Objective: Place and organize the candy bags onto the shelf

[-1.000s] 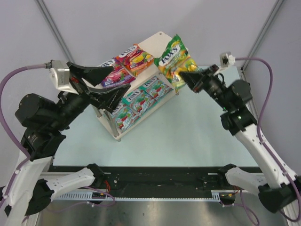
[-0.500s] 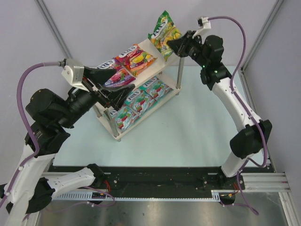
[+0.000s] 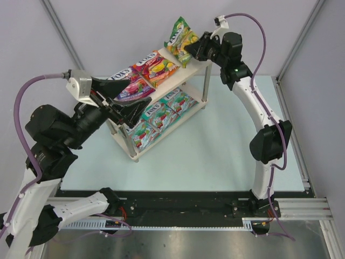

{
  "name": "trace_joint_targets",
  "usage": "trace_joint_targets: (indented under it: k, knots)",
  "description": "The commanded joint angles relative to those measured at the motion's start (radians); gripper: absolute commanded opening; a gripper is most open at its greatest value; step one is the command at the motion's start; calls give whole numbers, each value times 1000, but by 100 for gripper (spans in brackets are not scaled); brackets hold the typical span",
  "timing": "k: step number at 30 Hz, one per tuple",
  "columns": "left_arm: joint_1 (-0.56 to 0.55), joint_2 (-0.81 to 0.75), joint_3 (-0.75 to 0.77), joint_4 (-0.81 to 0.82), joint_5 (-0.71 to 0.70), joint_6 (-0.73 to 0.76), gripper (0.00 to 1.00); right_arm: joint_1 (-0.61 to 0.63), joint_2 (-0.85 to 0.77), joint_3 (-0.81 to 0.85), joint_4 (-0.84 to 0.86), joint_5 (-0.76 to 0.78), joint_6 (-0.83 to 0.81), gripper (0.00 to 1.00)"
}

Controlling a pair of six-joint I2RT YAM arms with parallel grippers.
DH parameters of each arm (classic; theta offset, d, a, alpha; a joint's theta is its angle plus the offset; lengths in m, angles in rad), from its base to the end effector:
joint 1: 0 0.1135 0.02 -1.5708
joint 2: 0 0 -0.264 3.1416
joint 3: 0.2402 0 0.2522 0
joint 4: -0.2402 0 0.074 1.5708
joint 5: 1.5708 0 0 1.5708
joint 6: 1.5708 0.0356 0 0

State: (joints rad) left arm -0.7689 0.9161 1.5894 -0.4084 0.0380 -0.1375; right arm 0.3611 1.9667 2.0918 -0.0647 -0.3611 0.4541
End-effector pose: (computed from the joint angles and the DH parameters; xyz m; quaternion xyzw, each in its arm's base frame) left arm 0.0846 -0.0838 0.5513 0.2029 0.5727 -0.3581 0.7089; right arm 0.4301 0.1759 0.4536 -0.0993 0.6796 0.3969 0.6088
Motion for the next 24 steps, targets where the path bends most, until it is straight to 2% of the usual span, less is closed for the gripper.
trace_joint_targets:
  k: [1, 24]
  knots:
    - [6, -13, -3, 0, -9, 15, 100, -1, 12, 57, 49, -53, 52, 0]
    - [6, -29, -23, 11, 8, -10, 100, -16, -37, -61, 141, -176, 175, 0]
